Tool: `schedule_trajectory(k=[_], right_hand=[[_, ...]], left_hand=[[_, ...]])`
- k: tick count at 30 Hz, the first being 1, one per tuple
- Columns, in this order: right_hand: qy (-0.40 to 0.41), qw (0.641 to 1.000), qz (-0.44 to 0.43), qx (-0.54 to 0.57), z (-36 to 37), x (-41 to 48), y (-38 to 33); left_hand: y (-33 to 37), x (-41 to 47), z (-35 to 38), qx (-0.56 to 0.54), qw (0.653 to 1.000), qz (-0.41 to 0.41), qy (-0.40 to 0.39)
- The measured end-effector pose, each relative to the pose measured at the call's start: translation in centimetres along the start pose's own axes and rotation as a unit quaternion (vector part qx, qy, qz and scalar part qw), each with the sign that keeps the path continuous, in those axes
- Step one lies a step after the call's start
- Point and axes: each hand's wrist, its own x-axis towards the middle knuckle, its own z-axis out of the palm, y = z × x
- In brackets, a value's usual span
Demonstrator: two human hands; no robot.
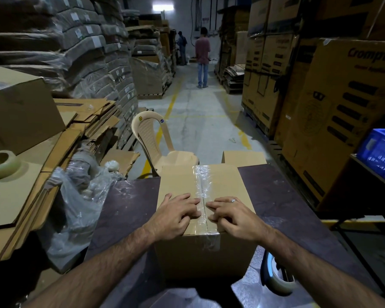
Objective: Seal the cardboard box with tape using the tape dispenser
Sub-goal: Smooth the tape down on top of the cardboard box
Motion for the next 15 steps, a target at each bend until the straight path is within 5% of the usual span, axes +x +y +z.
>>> schedule_trajectory(k=[15], right_hand=[[0.034, 0.996, -0.071, -0.036, -0.16, -0.53, -0.23]], left_hand=[[-0.12, -0.19, 0.36, 0.064, 0.997, 0.024, -0.033]])
